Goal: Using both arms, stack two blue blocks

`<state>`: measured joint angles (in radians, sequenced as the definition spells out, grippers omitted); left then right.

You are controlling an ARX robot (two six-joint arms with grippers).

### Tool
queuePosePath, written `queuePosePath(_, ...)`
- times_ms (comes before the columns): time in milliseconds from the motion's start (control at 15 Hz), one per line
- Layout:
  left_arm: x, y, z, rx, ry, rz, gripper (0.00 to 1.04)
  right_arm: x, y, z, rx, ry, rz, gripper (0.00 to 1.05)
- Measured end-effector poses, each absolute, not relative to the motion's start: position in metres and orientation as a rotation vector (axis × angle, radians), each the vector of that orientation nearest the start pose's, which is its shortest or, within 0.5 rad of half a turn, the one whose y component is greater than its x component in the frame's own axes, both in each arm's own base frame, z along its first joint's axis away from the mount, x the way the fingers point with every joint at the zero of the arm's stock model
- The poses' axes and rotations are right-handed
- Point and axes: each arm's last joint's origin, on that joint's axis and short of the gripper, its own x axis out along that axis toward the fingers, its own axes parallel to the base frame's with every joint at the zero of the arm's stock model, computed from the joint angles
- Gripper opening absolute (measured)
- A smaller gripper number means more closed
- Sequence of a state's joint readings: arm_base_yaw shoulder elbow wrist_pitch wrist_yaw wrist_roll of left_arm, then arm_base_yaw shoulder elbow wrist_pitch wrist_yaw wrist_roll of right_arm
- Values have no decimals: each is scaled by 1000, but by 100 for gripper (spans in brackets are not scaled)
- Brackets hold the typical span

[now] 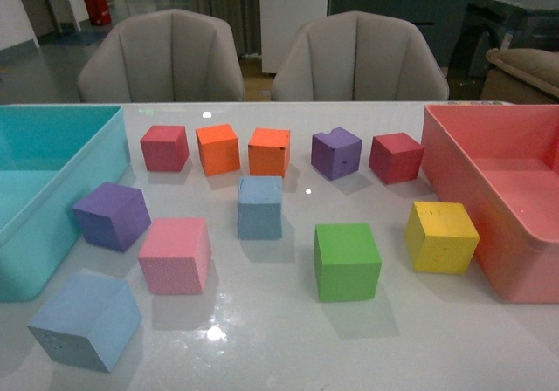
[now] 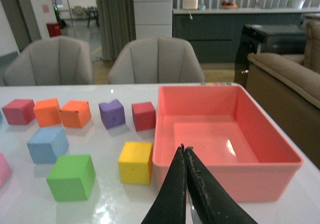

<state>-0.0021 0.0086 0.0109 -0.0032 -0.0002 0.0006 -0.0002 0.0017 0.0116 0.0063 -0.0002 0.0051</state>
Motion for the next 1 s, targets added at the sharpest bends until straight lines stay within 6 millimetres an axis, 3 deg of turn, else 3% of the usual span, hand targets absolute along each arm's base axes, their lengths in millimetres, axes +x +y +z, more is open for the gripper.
queuePosePath(267,98,0,166,1,0,-2,98,97,0,167,6,-3,0,2)
queuePosePath(800,98,0,166,1,1,-2,98,97,0,167,5,-4,0,100)
queuePosePath(867,98,0,165,-1,20,-3,98,97,0,167,5,-4,0,97)
queuePosePath(933,98,-1,165,-22,193,-24,98,97,0,167,5,-4,0,98)
queuePosePath(1000,100,-2,173,-28,224,-32,98,97,0,167,5,-4,0,98)
